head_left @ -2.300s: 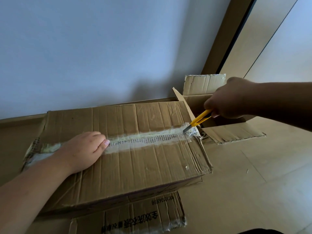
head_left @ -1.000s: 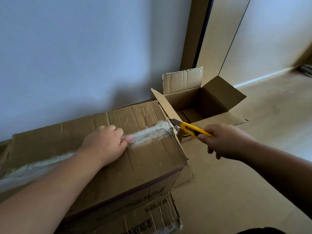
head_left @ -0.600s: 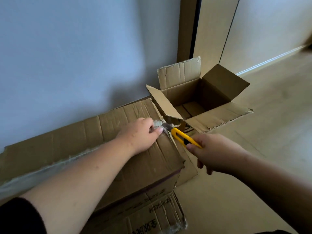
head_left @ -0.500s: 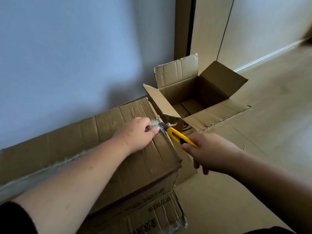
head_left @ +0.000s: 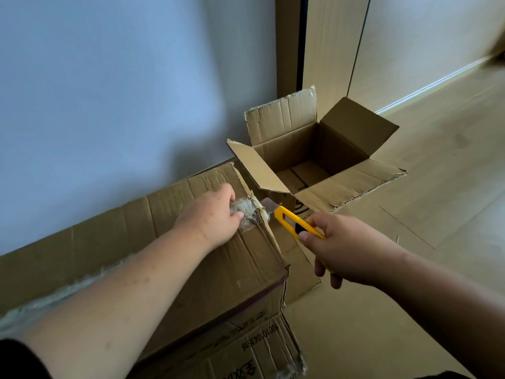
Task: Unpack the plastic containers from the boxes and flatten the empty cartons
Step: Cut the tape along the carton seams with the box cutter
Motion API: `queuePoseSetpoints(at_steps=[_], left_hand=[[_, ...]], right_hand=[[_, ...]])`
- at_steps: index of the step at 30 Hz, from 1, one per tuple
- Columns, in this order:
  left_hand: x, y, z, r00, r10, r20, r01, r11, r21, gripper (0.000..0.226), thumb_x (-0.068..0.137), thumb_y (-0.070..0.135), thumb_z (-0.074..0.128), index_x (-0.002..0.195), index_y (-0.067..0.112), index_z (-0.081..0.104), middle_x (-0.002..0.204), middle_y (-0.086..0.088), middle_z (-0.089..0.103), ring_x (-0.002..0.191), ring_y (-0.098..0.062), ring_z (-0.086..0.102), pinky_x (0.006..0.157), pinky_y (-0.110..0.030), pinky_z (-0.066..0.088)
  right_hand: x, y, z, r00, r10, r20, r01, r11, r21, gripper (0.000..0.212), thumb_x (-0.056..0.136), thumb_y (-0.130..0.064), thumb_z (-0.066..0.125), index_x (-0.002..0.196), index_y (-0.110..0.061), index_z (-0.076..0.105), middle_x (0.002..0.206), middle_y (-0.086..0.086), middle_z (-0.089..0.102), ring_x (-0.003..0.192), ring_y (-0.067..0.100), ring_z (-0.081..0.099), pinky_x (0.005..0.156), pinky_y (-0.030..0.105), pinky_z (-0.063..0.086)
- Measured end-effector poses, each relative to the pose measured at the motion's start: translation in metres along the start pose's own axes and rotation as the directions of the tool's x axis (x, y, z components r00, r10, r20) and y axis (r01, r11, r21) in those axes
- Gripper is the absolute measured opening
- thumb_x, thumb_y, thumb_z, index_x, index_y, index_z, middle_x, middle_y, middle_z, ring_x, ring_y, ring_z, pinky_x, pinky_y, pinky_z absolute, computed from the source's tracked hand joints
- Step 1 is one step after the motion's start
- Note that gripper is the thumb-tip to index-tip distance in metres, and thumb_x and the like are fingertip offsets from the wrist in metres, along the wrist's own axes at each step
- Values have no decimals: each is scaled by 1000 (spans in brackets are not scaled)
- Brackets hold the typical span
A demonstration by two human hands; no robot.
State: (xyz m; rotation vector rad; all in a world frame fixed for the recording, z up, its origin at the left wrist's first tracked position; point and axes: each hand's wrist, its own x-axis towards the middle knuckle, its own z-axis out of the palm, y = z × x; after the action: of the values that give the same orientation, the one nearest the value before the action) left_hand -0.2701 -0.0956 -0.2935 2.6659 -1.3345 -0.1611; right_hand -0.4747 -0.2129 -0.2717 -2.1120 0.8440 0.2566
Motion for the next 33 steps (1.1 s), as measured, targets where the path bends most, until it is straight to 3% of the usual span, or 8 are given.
queuePoseSetpoints(at_steps=[4,8,11,15,21,26,29,33], left_hand=[[2,0,-1,999,-23,40,21,999,31,14,91,42,61,91,29,54,98,5,55,89,-18,56,74,-35,51],[-4,6,6,997,-32,74,31,999,13,13,97,38,53,94,26,48,103,3,53,93,-18,54,79,-37,51],[-15,2,21,997,50,-51,-50,999,6,9,99,32,48,101,23,49,110,1,50,107,-20,47,92,-37,44],[-23,-5,26,986,32,-165,-32,999,5,21,97,37,47,110,21,53,115,0,49,110,-20,42,95,-34,35],[-26,-8,26,994,20,-108,-23,999,-30,38,100,38,39,132,20,50,138,-1,48,129,-19,40,108,-34,32],[-28,-10,26,998,24,-65,-30,996,-83,50,102,39,38,148,18,38,155,-3,35,145,-19,26,119,-33,19],[-29,-10,27,998,44,-41,-48,993,-110,52,103,38,36,152,24,31,160,-2,29,149,-20,18,120,-34,15],[-27,-13,31,998,66,-20,-68,993,-97,50,103,38,33,153,29,30,161,-2,26,150,-23,15,120,-37,17]], right_hand=[[2,-1,1,1000,-7,7,7,1000,21,11,102,-39,47,101,-30,52,72,3,72,47,14,65,48,21,52],[3,-4,2,1000,-2,12,2,1000,11,13,102,-39,47,107,-28,53,75,5,72,47,13,63,52,24,58],[3,-7,5,1000,-13,-11,13,1000,-25,19,102,-39,47,118,-29,51,78,4,71,48,13,65,57,30,62],[3,-16,10,990,-131,-58,115,967,-227,48,104,-37,41,149,-42,26,84,-2,64,57,14,70,56,28,61],[10,-36,17,976,-176,-130,81,842,-533,58,105,-37,34,154,-42,5,92,-2,66,69,11,65,66,31,62],[13,-50,26,978,-153,-141,19,741,-672,73,101,-26,40,155,-33,-8,78,1,56,80,21,66,71,39,61],[13,-64,30,986,-123,-116,0,687,-726,77,100,-13,38,156,-20,-14,103,9,65,93,28,65,73,39,58],[18,-79,33,996,-10,-87,-59,654,-754,63,104,-18,26,157,-14,-8,127,16,58,112,34,60,63,37,44]])
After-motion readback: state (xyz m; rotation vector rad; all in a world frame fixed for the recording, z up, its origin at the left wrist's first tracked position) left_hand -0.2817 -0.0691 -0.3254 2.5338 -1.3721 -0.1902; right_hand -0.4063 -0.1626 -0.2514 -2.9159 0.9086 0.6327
